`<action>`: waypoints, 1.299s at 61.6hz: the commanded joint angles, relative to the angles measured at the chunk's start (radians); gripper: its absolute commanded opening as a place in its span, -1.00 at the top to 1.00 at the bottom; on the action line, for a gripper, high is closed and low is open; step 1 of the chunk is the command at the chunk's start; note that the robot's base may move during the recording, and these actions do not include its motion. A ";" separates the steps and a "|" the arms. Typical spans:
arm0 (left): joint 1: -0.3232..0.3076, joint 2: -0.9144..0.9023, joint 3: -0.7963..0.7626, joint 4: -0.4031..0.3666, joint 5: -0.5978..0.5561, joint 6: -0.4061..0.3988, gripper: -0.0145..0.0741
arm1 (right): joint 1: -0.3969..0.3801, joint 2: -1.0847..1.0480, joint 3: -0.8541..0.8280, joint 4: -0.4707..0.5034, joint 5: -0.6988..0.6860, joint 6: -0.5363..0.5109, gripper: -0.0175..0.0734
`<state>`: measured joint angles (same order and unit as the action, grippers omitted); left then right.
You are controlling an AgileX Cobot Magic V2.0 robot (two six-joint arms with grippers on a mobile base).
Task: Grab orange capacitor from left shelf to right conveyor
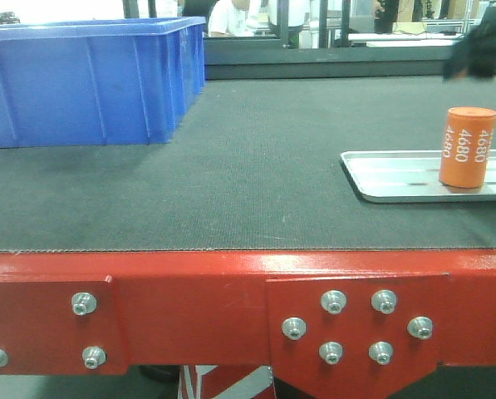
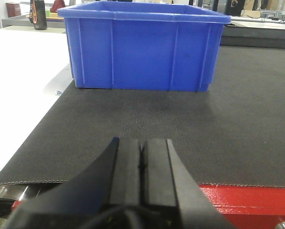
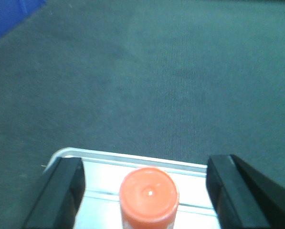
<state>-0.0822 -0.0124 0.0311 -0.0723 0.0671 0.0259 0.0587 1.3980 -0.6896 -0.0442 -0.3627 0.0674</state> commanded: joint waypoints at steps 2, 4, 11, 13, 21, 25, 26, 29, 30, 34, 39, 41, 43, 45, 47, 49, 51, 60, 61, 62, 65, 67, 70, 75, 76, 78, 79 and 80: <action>0.001 -0.012 -0.005 -0.002 -0.091 -0.001 0.96 | 0.016 -0.164 -0.022 -0.007 0.059 0.003 -0.52; 0.001 -0.012 -0.005 -0.002 -0.091 -0.001 0.96 | 0.021 -0.198 -0.022 -0.007 0.107 0.003 -0.39; 0.001 -0.012 -0.005 -0.002 -0.091 -0.001 0.96 | 0.042 -0.329 -0.022 -0.007 0.256 0.003 0.06; 0.001 -0.012 -0.005 -0.002 -0.091 -0.001 0.96 | 0.044 -0.357 -0.022 -0.007 0.289 0.003 0.16; 0.001 -0.012 -0.005 -0.002 -0.091 -0.001 0.96 | 0.044 -0.473 -0.022 -0.007 0.412 0.003 0.49; 0.001 -0.012 -0.005 -0.002 -0.091 -0.001 0.96 | 0.044 -0.517 -0.022 -0.007 0.438 0.003 0.49; 0.001 -0.012 -0.005 -0.002 -0.091 -0.001 0.96 | 0.044 -0.525 -0.022 -0.007 0.441 0.003 0.49; 0.001 -0.012 -0.005 -0.002 -0.091 -0.001 0.96 | 0.044 -0.552 -0.022 -0.007 0.448 0.003 0.49; 0.001 -0.012 -0.005 -0.002 -0.091 -0.001 0.96 | 0.044 -0.557 -0.022 -0.007 0.448 0.002 0.49; 0.001 -0.012 -0.005 -0.002 -0.091 -0.001 0.96 | 0.044 -0.574 -0.022 -0.007 0.447 0.002 0.49; 0.001 -0.012 -0.005 -0.002 -0.091 -0.001 0.96 | 0.044 -0.578 -0.022 -0.007 0.447 0.002 0.49; 0.001 -0.012 -0.005 -0.002 -0.091 -0.001 0.96 | 0.044 -0.578 -0.022 -0.007 0.447 0.002 0.49; 0.001 -0.012 -0.005 -0.002 -0.091 -0.001 0.96 | 0.044 -0.577 -0.022 -0.007 0.447 0.002 0.49; 0.001 -0.012 -0.005 -0.002 -0.091 -0.001 0.96 | 0.044 -0.575 -0.022 -0.007 0.448 0.002 0.49; 0.001 -0.012 -0.005 -0.002 -0.091 -0.001 0.96 | 0.044 -0.575 -0.022 -0.007 0.449 0.002 0.49; 0.001 -0.012 -0.005 -0.002 -0.091 -0.001 0.96 | 0.044 -0.575 -0.022 -0.007 0.451 0.002 0.49; 0.001 -0.012 -0.005 -0.002 -0.091 -0.001 0.96 | 0.044 -0.575 -0.022 -0.007 0.451 0.002 0.49; 0.001 -0.012 -0.005 -0.002 -0.091 -0.001 0.96 | 0.044 -0.575 -0.020 -0.007 0.450 0.002 0.49; 0.001 -0.012 -0.005 -0.002 -0.091 -0.001 0.96 | 0.044 -0.575 -0.017 -0.006 0.446 0.002 0.49; 0.001 -0.012 -0.005 -0.002 -0.091 -0.001 0.96 | 0.044 -0.575 -0.013 -0.002 0.440 0.004 0.49; 0.001 -0.012 -0.005 -0.002 -0.091 -0.001 0.96 | 0.044 -0.580 0.003 0.004 0.424 0.004 0.49; 0.001 -0.012 -0.005 -0.002 -0.091 -0.001 0.96 | 0.042 -0.594 0.018 0.004 0.415 0.004 0.49; 0.001 -0.012 -0.005 -0.002 -0.091 -0.001 0.96 | 0.042 -0.627 0.049 0.004 0.411 0.002 0.49; 0.001 -0.012 -0.005 -0.002 -0.091 -0.001 0.96 | 0.038 -0.716 0.127 0.004 0.407 -0.011 0.49; 0.001 -0.012 -0.005 -0.002 -0.091 -0.001 0.96 | 0.037 -0.734 0.142 0.005 0.407 -0.011 0.49; 0.001 -0.012 -0.005 -0.002 -0.091 -0.001 0.96 | 0.029 -0.782 0.183 0.009 0.407 -0.011 0.49; 0.001 -0.012 -0.005 -0.002 -0.091 -0.001 0.96 | 0.022 -0.812 0.209 0.012 0.407 -0.011 0.49; 0.001 -0.012 -0.005 -0.002 -0.091 -0.001 0.96 | 0.015 -0.842 0.234 0.017 0.407 -0.011 0.49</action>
<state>-0.0822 -0.0124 0.0311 -0.0723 0.0671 0.0259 0.0944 0.6571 -0.4953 -0.0377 0.1335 0.0661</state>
